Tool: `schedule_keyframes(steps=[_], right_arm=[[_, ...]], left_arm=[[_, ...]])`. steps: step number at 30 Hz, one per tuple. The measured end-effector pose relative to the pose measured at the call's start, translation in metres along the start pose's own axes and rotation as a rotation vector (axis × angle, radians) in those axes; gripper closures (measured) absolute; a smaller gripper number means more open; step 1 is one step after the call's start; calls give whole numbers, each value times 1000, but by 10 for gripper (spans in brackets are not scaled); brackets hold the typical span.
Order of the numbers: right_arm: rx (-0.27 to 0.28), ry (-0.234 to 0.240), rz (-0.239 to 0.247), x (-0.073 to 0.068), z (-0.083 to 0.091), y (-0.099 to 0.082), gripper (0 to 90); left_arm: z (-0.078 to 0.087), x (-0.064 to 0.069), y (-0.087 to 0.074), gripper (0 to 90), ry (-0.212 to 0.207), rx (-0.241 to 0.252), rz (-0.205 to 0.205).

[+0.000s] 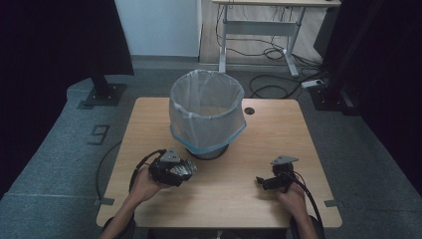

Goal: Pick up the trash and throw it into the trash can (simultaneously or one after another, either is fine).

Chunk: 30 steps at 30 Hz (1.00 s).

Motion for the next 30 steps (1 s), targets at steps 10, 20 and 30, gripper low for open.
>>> schedule_keyframes(steps=[10,20,30], right_arm=[[-2,2,-1,0,0,0,0],[-2,2,1,0,0,0,0],[-1,1,0,0,0,0,0]], left_arm=[[21,-11,12,341,24,5,3],[36,-20,23,341,44,0,1],[49,-29,40,341,52,-2,7]])
Point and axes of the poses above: each handheld gripper's, and its own axes: z roughly backward along the jaws, y roughly out of its top, x roughly to its right, the point moved 4 cm from there along -z, roughly forward along the jaws, and after that the axes turned 9 degrees about y, right-handed, at the moved point
